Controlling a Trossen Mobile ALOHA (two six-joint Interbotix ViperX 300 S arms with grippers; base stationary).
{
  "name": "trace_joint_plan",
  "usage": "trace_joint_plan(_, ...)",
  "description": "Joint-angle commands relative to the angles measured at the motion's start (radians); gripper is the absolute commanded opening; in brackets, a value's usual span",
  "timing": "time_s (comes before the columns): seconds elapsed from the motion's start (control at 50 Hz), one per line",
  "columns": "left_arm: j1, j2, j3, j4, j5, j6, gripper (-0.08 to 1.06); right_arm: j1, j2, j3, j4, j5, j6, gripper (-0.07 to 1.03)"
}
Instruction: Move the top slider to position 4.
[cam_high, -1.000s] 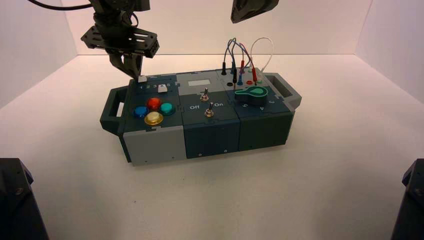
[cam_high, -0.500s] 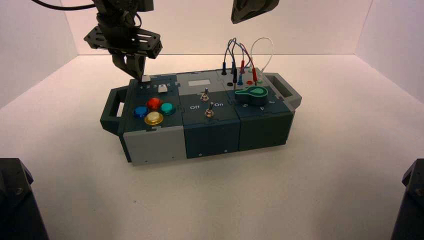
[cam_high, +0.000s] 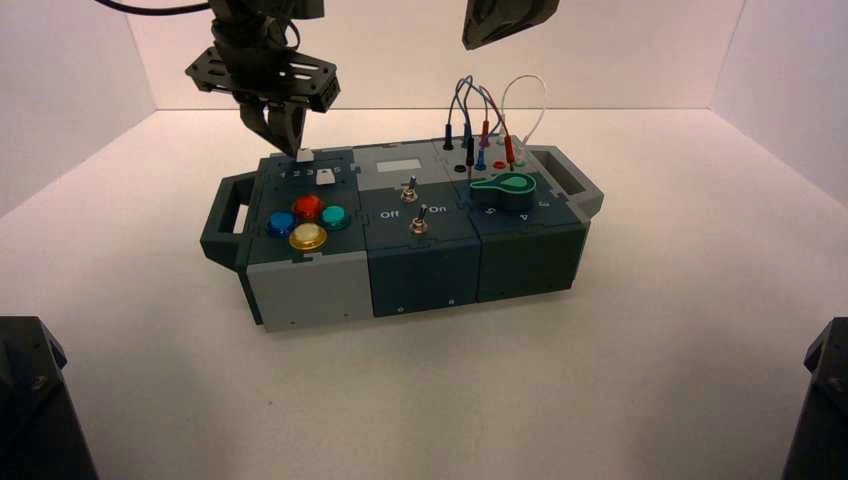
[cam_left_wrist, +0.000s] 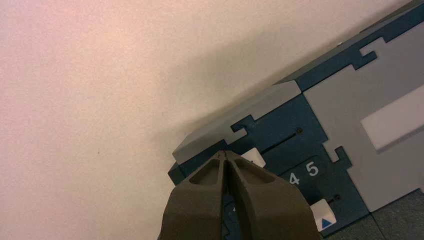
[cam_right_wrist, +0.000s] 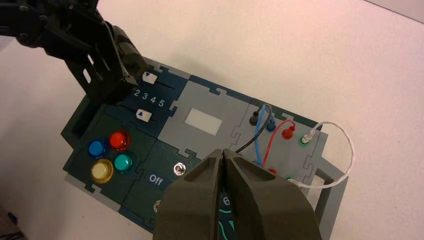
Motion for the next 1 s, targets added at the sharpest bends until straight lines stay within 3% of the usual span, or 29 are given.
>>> trace_joint_plan(0.02,-0.009,-0.006,-0.029,0.002,-0.002,0.002,-0.03,0.002,-0.008,-0.029,0.003,-0.005,-0.003,-0.02)
trace_joint_plan(1.0,-0.049,0.060,-0.074,0.000,0.008,0.000,-0.03,0.006,0.000,-0.029,0.005,0.009,-0.005,-0.02)
